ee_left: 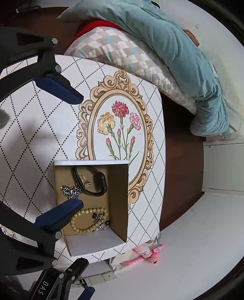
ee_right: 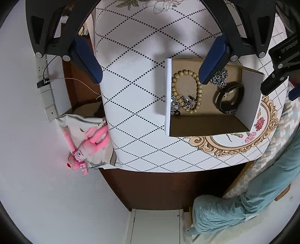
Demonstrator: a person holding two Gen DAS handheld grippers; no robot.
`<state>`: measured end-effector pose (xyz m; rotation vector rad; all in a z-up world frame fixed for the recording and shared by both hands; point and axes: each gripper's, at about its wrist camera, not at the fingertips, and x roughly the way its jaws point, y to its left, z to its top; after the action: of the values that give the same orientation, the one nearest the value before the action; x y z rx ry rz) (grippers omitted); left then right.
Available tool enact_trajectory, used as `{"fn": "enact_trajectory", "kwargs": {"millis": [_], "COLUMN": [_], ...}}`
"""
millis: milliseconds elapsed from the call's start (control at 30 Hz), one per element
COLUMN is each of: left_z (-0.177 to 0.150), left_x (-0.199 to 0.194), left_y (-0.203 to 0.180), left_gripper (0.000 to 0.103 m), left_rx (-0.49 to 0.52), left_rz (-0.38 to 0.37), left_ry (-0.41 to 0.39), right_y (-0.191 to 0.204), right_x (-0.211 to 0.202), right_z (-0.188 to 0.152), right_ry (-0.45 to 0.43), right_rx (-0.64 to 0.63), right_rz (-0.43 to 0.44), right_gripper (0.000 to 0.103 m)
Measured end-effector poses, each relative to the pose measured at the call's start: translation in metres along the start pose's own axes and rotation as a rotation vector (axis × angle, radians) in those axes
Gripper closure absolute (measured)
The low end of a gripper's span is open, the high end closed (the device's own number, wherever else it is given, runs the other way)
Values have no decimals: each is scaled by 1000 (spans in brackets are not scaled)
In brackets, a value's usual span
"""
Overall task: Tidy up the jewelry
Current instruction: 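Lift both tools up and away from the box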
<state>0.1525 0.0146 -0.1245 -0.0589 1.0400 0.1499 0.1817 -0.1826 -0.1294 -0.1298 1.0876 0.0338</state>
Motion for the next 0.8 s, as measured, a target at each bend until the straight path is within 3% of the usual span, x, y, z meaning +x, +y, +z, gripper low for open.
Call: {"fn": "enact_trajectory", "kwargs": {"millis": [233, 500, 800], "left_z": [-5, -20, -29], "left_x": [-40, -108, -185], "left_y": [2, 2, 8], "left_gripper": [0, 0, 0], "left_rx": [-17, -17, -11], "left_rz": [-12, -30, -2], "left_ry": [-41, -106, -200], "right_y": [-5, -12, -11], "right_x": [-40, -117, -211], "right_z": [-10, -32, -49], "right_ry": [-52, -150, -280], "right_rx": [22, 34, 39], "right_rz": [7, 6, -3], "right_gripper": [0, 0, 0]}}
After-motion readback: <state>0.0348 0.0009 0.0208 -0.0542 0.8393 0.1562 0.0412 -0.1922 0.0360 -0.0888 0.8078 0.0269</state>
